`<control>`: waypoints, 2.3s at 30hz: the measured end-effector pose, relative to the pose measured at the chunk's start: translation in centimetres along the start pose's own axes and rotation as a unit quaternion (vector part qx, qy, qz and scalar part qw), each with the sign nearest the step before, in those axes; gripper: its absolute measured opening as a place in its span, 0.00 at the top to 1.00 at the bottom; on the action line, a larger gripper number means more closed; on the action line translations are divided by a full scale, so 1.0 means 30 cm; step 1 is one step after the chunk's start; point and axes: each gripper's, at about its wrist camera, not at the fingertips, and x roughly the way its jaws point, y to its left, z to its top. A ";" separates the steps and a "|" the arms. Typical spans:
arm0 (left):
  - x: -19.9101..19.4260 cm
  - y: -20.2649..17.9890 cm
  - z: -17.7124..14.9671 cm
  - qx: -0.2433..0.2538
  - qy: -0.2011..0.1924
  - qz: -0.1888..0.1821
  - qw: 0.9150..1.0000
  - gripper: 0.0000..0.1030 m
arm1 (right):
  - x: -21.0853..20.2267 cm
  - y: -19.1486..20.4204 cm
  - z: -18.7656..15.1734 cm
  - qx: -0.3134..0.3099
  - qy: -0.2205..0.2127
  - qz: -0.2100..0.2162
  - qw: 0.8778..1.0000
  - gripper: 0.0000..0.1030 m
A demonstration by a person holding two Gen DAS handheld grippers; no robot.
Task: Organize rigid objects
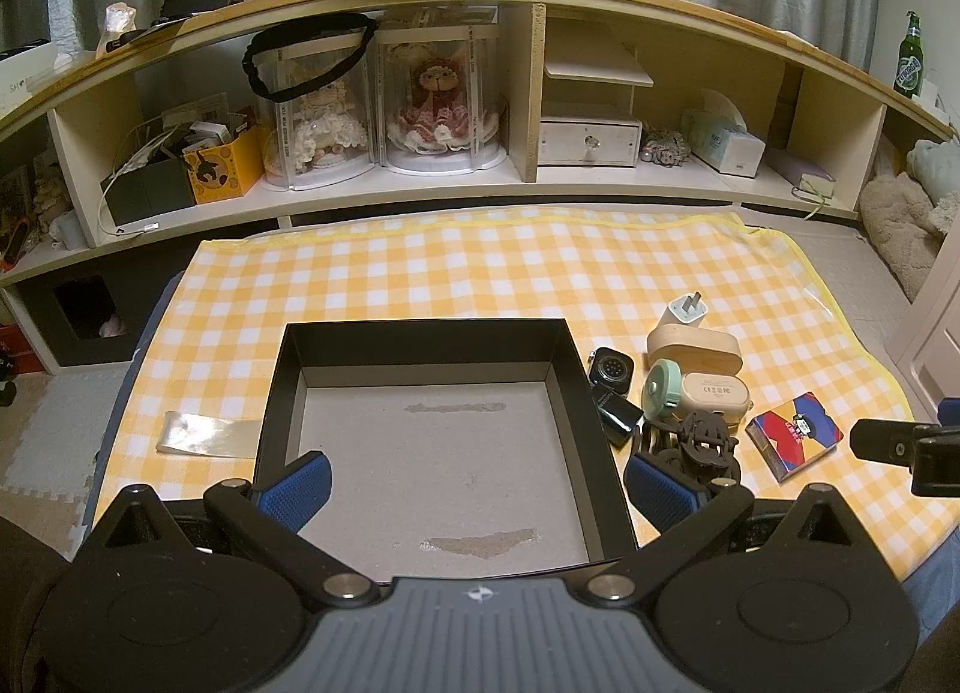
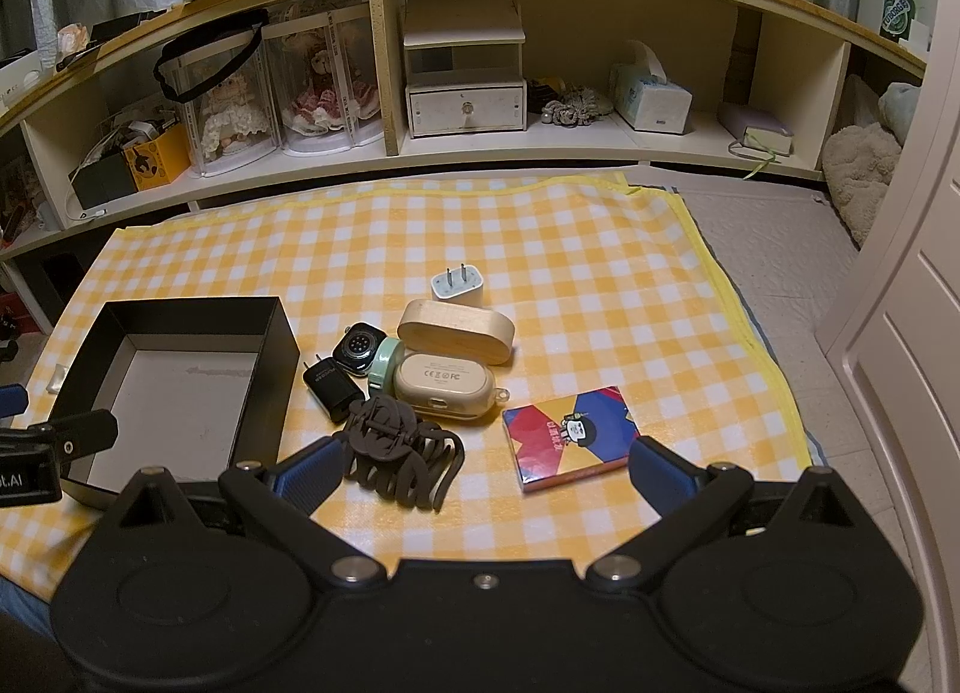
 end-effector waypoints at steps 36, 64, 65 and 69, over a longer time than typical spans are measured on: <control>-0.027 0.075 0.070 0.001 -0.076 0.038 0.996 0.00 | -0.009 -0.035 0.125 0.044 -0.064 -0.011 0.997 0.00; 0.186 0.381 0.081 -0.017 0.083 0.011 0.996 0.34 | 0.421 0.069 0.143 0.161 0.152 0.047 0.974 0.25; 0.197 0.385 0.078 -0.021 0.092 0.001 0.996 0.40 | 0.428 0.073 0.133 0.164 0.157 0.045 0.973 0.26; 0.244 0.392 0.062 -0.038 0.127 -0.015 0.991 0.60 | 0.461 0.086 0.107 0.167 0.179 0.036 0.969 0.33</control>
